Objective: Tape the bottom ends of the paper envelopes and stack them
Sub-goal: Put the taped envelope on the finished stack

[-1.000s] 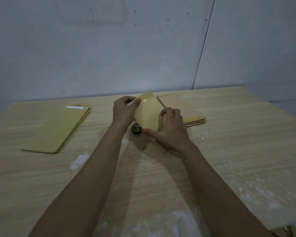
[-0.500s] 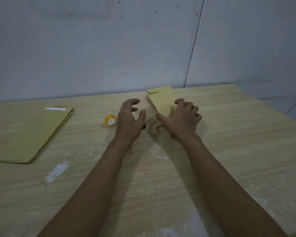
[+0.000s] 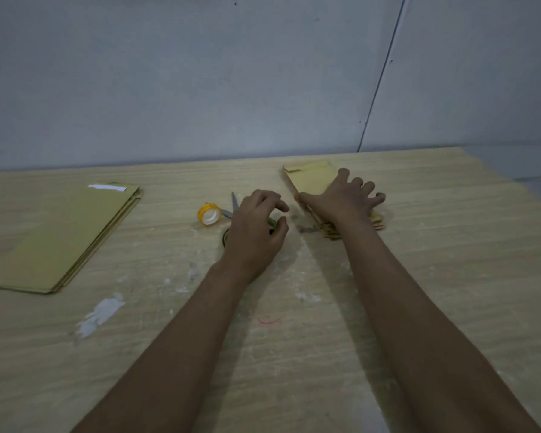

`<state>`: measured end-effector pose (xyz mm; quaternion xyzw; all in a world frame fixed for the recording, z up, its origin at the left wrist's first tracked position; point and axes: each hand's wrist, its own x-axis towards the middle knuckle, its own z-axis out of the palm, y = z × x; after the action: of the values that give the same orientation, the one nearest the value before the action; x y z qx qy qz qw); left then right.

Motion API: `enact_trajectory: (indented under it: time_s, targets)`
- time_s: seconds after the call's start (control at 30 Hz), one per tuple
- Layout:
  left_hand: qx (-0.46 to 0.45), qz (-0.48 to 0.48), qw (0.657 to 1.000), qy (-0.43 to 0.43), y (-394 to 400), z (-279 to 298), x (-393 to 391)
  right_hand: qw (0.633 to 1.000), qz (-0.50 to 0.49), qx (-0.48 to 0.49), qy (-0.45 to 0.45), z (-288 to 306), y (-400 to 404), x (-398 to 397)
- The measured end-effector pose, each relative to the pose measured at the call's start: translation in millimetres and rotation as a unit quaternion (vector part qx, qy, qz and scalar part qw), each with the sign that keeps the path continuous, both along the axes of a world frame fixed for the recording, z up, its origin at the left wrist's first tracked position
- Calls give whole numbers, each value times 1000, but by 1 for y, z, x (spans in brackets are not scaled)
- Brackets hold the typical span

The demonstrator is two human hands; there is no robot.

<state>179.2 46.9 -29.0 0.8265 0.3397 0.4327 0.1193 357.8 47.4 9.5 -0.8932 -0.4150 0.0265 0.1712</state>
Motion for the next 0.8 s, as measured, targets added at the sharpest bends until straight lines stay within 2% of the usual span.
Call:
enact_trajectory:
  time_s: [0.13,0.27,0.4,0.47,0.57,0.67,0.8]
  targets:
    - [10,-1,1000,-17,-2,1,0,1000,0,28,-13,-2,-3,-3]
    - [31,1,998,-46,-8,7,-5,985,41,160,-56,-8,-7,-19]
    - [34,-3,996,-83,-19,14,-22,939,137,303,-89,-18,-16,-43]
    - [34,3,995,-91,-24,17,-35,913,206,340,-93,-19,-23,-56]
    - [42,23,994,-100,-26,21,-62,867,317,374,-84,-18,-32,-75]
    - [57,86,989,-105,-23,21,-98,822,409,393,-57,-16,-39,-96]
    - [53,200,977,-58,-13,15,-154,803,465,372,-14,-13,-52,-128]
